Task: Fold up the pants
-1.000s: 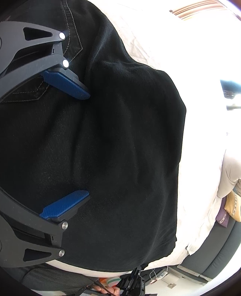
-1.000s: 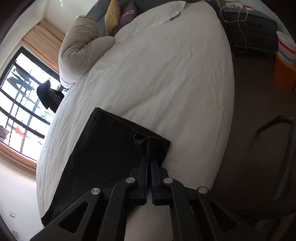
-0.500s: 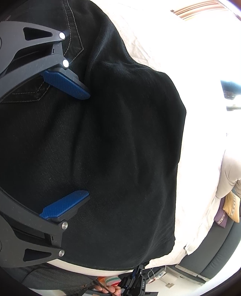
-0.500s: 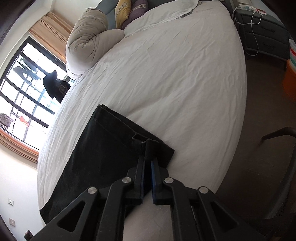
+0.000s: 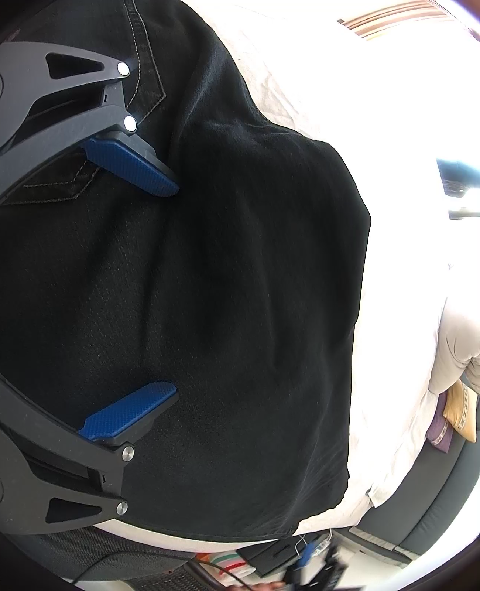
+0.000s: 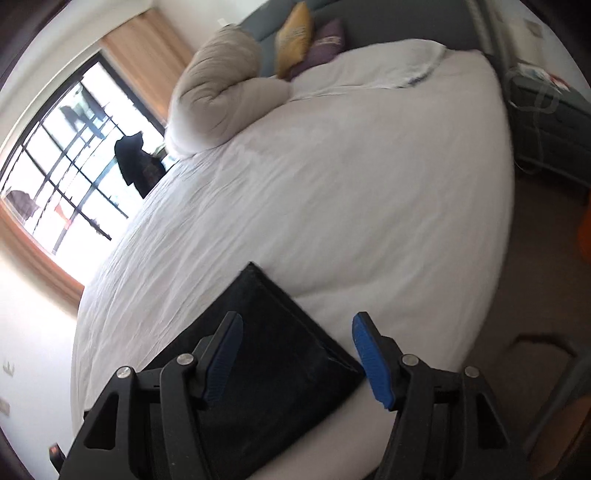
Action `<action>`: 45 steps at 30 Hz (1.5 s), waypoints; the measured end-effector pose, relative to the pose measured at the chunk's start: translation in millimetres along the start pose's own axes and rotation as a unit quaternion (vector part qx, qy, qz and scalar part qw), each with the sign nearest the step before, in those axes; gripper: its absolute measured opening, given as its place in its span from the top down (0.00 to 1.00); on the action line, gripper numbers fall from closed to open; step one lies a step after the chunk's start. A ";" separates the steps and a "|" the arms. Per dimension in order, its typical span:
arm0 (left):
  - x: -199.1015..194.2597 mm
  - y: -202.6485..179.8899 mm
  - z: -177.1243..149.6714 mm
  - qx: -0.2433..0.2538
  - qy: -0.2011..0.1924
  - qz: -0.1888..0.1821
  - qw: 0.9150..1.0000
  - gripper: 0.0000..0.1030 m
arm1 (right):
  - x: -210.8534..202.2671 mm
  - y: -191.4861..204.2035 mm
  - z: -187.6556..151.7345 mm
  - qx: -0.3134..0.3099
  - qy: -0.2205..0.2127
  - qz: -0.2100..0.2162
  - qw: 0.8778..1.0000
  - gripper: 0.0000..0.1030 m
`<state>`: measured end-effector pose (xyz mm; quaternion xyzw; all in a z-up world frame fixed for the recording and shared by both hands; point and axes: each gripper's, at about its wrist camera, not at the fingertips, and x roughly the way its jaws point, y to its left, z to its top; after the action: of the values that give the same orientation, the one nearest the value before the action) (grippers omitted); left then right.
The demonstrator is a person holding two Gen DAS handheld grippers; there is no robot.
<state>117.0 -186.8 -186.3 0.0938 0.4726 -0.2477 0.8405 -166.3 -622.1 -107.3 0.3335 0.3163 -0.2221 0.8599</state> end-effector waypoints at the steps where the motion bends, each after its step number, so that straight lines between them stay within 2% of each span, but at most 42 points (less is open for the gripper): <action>1: 0.1 -0.3 -0.1 0.000 0.000 0.000 1.000 0.01 | 8.9 15.5 6.3 -0.033 0.012 0.008 0.999 0.37; 2: 0.2 -0.5 -0.2 0.000 -0.001 0.000 1.000 0.01 | 19.2 30.6 12.5 -0.067 0.023 0.008 0.997 0.39; 4: 0.2 -0.4 -0.2 -0.001 -0.001 0.000 1.000 0.01 | 42.1 59.5 15.5 -0.136 0.047 0.005 0.990 0.49; 6: 0.2 -0.5 -0.1 -0.001 0.000 0.000 1.000 0.01 | 69.6 77.2 13.5 -0.179 0.084 -0.017 0.980 0.61; 10: -1.3 -0.6 1.2 -0.003 0.002 -0.001 1.000 0.01 | 124.2 70.0 7.7 -0.160 0.144 -0.031 0.976 0.79; 12: -3.7 0.3 3.5 -0.009 0.002 -0.001 1.000 0.01 | 138.3 61.4 12.6 -0.142 0.132 -0.031 0.981 1.00; 15: -7.4 8.2 6.6 -0.034 -0.008 -0.010 0.999 0.01 | 154.7 50.3 21.4 -0.100 0.134 -0.025 0.986 1.00; 18: -7.3 12.3 7.3 -0.043 -0.011 -0.017 0.999 0.01 | 154.7 56.9 22.0 -0.123 0.119 -0.033 0.985 1.00; 21: -7.6 13.1 6.7 -0.040 -0.009 -0.017 0.999 0.01 | 138.9 62.6 21.5 -0.136 0.092 -0.052 0.985 1.00; 22: -9.5 15.1 6.8 -0.046 -0.010 -0.018 0.999 0.01 | 122.7 60.8 17.4 -0.128 0.085 -0.074 0.985 0.98; 23: -12.0 17.4 7.0 -0.054 -0.013 -0.018 0.998 0.01 | 111.3 61.0 18.0 -0.114 0.080 -0.079 0.987 0.92; 24: -15.2 20.8 7.8 -0.064 -0.018 -0.019 0.998 0.01 | 97.9 66.5 17.1 -0.098 0.076 -0.050 0.991 0.92; 25: -17.1 24.4 9.1 -0.075 -0.023 -0.022 0.997 0.01 | 81.5 74.3 8.2 -0.096 0.072 -0.002 0.993 0.91; 27: -17.5 30.9 11.9 -0.089 -0.025 -0.029 0.995 0.01 | 68.4 102.5 -15.9 -0.146 0.089 0.043 0.984 0.67; 29: -12.7 35.2 12.3 -0.086 -0.014 -0.025 0.996 0.01 | 69.3 112.1 -47.8 -0.187 0.127 0.052 0.973 0.57; 30: -10.4 36.4 11.5 -0.080 -0.007 -0.021 0.997 0.01 | 78.4 106.0 -59.5 -0.189 0.149 0.033 0.970 0.59; 31: -11.1 37.5 10.7 -0.075 -0.005 -0.019 0.997 0.01 | 84.7 88.4 -66.5 -0.171 0.159 0.018 0.972 0.66; 32: -14.4 38.5 10.0 -0.076 -0.006 -0.018 0.997 0.01 | 83.4 70.7 -63.9 -0.139 0.146 0.035 0.979 0.91; 33: -19.2 40.2 9.2 -0.080 -0.009 -0.016 0.997 0.01 | 80.4 55.7 -58.2 -0.112 0.140 0.017 0.984 1.00; 34: -25.6 43.4 7.7 -0.089 -0.017 -0.015 0.996 0.01 | 76.0 47.1 -51.3 -0.096 0.137 -0.023 0.986 1.00; 36: -35.4 46.6 5.0 -0.096 -0.032 -0.012 0.995 0.01 | 63.0 57.5 -38.3 -0.115 0.122 -0.110 0.980 0.86; 37: -38.3 47.0 4.7 -0.093 -0.036 -0.010 0.995 0.01 | 56.4 73.9 -33.7 -0.129 0.116 -0.105 0.979 0.86; 38: -39.7 46.4 4.2 -0.090 -0.036 -0.012 0.995 0.01 | 50.5 95.8 -31.5 -0.143 0.114 -0.047 0.982 0.86; 39: -41.6 45.4 3.4 -0.088 -0.037 -0.016 0.995 0.01 | 47.0 124.8 -32.5 -0.166 0.120 0.017 0.979 0.85; 40: -45.9 41.7 0.3 -0.087 -0.038 -0.023 0.995 0.01 | 46.6 161.2 -39.0 -0.199 0.136 0.074 0.968 0.82; 41: -47.2 41.4 -1.8 -0.089 -0.039 -0.030 0.995 0.01 | 48.5 201.1 -50.6 -0.241 0.161 0.129 0.948 0.75; 43: -46.4 42.3 -8.3 -0.098 -0.039 -0.035 0.994 0.01 | 52.9 279.3 -82.6 -0.315 0.213 0.242 0.893 0.62; 44: -45.9 44.2 -14.5 -0.098 -0.038 -0.034 0.994 0.01 | 56.5 313.5 -100.2 -0.355 0.234 0.276 0.862 0.46; 45: -43.8 45.9 -19.0 -0.099 -0.034 -0.032 0.994 0.01 | 60.5 344.3 -116.9 -0.401 0.245 0.290 0.834 0.37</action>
<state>107.1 -125.6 -163.2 -0.0132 0.4685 -0.2293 0.8531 34.0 -315.2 -67.5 0.0798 0.4669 0.2726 0.8375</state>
